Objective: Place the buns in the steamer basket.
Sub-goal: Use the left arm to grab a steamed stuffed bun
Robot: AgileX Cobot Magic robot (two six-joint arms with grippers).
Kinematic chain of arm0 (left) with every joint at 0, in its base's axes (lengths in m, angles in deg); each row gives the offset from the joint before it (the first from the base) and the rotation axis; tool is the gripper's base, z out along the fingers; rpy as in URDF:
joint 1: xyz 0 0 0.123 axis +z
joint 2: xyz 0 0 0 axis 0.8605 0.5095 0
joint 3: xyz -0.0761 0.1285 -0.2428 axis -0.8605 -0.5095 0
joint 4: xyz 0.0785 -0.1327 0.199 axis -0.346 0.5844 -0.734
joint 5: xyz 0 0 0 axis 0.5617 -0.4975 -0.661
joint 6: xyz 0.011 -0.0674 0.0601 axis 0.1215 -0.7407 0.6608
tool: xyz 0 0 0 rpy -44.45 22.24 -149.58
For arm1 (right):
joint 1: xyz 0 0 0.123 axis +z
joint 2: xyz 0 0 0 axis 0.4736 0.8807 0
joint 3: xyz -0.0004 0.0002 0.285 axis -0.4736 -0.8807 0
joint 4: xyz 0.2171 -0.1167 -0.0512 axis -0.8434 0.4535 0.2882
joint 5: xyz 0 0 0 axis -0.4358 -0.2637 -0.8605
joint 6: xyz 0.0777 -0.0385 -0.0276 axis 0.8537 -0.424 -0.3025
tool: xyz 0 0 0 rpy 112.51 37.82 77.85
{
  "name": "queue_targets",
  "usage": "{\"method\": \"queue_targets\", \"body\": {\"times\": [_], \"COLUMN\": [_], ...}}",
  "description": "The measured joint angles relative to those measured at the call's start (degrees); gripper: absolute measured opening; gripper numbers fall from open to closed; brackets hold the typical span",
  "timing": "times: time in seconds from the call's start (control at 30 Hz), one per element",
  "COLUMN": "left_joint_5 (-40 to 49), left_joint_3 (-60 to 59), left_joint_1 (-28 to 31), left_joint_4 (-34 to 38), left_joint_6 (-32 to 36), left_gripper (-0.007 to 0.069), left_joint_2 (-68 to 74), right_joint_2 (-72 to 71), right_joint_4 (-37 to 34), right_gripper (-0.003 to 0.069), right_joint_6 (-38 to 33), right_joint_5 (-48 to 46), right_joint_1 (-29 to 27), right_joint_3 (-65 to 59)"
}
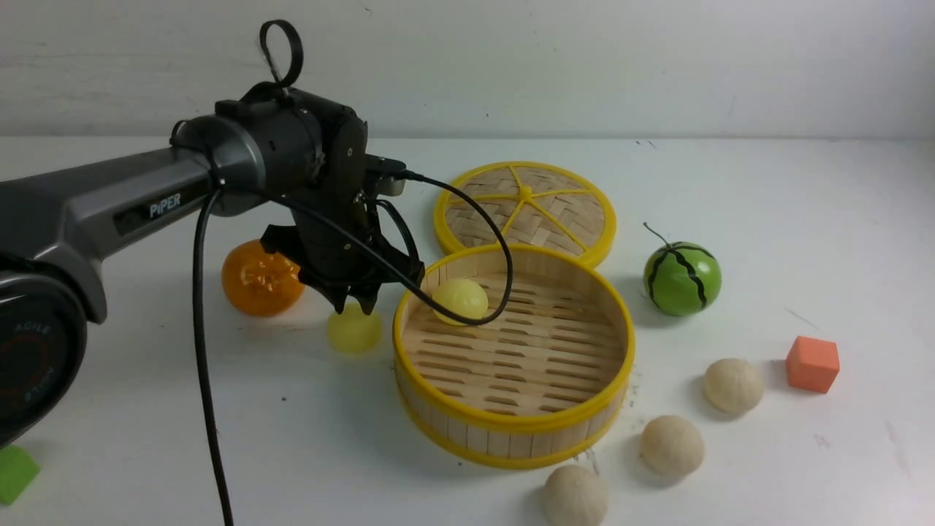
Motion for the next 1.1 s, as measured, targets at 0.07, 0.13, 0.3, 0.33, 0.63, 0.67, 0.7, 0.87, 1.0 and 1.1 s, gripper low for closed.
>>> {"method": "queue_targets", "body": {"times": [0.07,0.13,0.3,0.33,0.63,0.67,0.7,0.87,1.0,1.1], "left_joint_5": [0.05,0.10,0.10,0.25,0.55,0.31,0.20,0.56,1.85,2.31], "left_joint_3": [0.00,0.00,0.00,0.00,0.06,0.12,0.12,0.42,0.47,0.53], "left_joint_1": [0.00,0.00,0.00,0.00,0.00,0.00,0.00,0.00,0.00,0.00], "left_joint_4": [-0.05,-0.05,0.01,0.01,0.24,0.24,0.24,0.26,0.58,0.63], "left_joint_6": [0.02,0.02,0.02,0.02,0.07,0.07,0.07,0.07,0.07,0.07], "left_gripper": [0.0234,0.0234,0.0251,0.0263,0.0280,0.0279,0.0278,0.0244,0.0125,0.0039], "left_joint_2": [0.00,0.00,0.00,0.07,1.34,1.42,1.47,2.12,2.31,2.31], "right_joint_2": [0.00,0.00,0.00,0.00,0.00,0.00,0.00,0.00,0.00,0.00], "right_joint_4": [0.00,0.00,0.00,0.00,0.00,0.00,0.00,0.00,0.00,0.00], "right_gripper": [0.0239,0.0239,0.0239,0.0239,0.0239,0.0239,0.0239,0.0239,0.0239,0.0239], "right_joint_6": [0.00,0.00,0.00,0.00,0.00,0.00,0.00,0.00,0.00,0.00], "right_joint_5": [0.00,0.00,0.00,0.00,0.00,0.00,0.00,0.00,0.00,0.00], "right_joint_1": [0.00,0.00,0.00,0.00,0.00,0.00,0.00,0.00,0.00,0.00], "right_joint_3": [0.00,0.00,0.00,0.00,0.00,0.00,0.00,0.00,0.00,0.00]}}
